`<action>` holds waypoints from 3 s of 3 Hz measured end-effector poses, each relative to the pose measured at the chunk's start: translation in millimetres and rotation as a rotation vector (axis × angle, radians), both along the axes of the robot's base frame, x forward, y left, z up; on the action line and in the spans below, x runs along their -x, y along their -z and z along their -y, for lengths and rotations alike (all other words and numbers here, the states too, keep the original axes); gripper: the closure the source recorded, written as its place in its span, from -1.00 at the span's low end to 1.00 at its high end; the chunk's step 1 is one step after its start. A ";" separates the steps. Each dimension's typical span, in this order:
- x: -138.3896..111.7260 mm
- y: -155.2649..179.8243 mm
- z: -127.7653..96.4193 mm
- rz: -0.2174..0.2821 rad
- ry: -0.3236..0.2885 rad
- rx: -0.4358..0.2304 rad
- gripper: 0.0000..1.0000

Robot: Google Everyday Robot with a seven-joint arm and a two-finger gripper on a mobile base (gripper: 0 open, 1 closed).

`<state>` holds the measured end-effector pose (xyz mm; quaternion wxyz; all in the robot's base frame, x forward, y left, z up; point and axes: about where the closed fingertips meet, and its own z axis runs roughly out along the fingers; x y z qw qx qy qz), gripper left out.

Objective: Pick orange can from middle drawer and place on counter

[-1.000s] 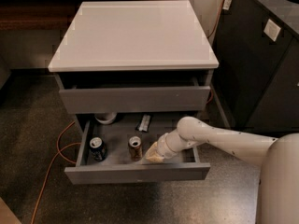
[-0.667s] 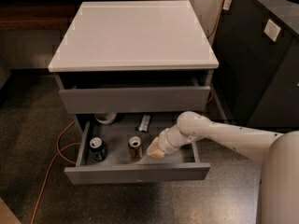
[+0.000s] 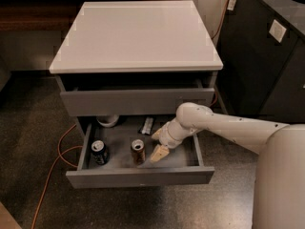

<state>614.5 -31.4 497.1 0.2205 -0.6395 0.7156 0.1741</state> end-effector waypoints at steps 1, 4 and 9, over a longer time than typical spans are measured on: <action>-5.6 -8.4 -4.0 -0.002 -0.019 0.021 -1.00; -24.8 11.0 -24.7 -0.023 -0.050 0.029 -1.00; -51.0 61.3 -62.6 -0.052 -0.073 -0.053 -0.86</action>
Offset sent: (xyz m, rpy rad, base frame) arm 0.0226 0.0167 0.0145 -0.0538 0.0192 0.0577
